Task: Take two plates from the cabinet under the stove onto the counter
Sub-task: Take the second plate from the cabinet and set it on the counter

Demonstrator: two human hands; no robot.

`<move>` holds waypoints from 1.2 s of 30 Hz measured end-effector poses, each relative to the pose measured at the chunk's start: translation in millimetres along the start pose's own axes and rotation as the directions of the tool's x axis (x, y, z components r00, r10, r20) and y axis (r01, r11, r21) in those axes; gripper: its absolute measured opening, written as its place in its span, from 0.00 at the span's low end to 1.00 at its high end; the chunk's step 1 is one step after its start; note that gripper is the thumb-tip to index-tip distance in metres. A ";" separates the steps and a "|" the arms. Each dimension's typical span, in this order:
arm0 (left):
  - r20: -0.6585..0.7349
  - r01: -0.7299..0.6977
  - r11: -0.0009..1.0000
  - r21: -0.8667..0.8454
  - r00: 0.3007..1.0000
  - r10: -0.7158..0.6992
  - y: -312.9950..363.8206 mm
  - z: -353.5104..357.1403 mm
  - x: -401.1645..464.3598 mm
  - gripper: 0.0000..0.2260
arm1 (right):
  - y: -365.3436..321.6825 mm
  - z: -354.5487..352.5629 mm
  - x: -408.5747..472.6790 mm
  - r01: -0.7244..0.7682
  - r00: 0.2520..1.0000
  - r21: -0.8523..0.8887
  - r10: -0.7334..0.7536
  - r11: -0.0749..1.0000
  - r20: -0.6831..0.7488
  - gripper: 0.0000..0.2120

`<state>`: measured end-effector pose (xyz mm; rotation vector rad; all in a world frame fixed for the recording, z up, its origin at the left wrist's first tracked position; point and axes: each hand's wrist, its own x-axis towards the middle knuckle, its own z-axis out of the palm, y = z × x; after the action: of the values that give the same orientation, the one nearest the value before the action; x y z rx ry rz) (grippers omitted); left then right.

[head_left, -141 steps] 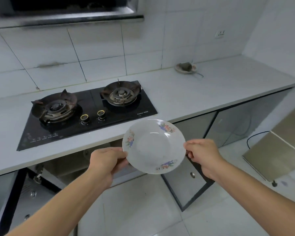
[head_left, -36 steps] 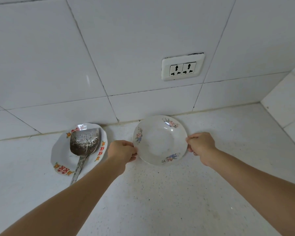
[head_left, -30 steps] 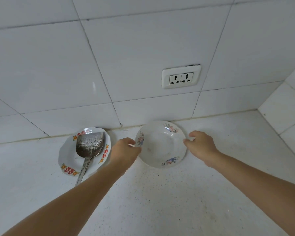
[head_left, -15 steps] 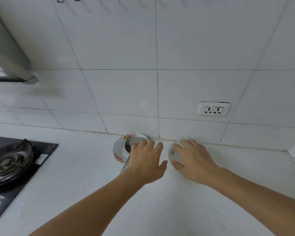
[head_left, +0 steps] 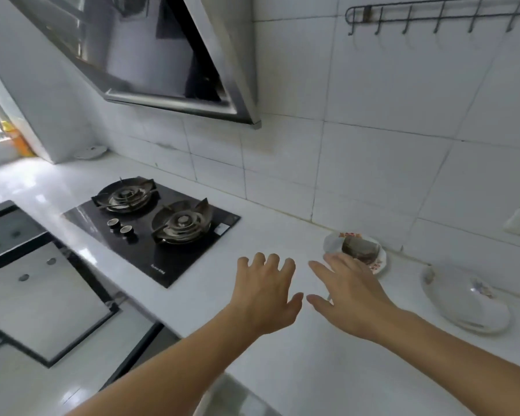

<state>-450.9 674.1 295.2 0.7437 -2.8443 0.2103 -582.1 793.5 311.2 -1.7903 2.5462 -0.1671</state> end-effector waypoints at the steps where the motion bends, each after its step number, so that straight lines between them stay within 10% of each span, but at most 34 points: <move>1: 0.005 0.020 1.000 0.001 1.000 -0.020 -18.5 -1.0 -17.9 0.27 | -25.2 2.8 2.9 0.013 1.000 0.008 -0.013 1.000 0.010 0.30; 14: 0.056 0.376 0.926 0.035 0.924 -0.377 -223.2 -25.1 -219.7 0.24 | -299.8 27.5 36.9 0.342 0.939 0.045 -0.344 0.938 0.020 0.28; 36: 0.137 0.722 0.645 0.251 0.633 -0.762 -471.3 -17.9 -387.1 0.25 | -587.1 111.8 159.1 0.801 0.597 -0.034 -0.796 0.597 0.095 0.31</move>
<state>116.6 451.7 268.1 2.0280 -2.4300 0.2465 -77.0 439.4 266.3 -2.7760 1.4944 -0.0106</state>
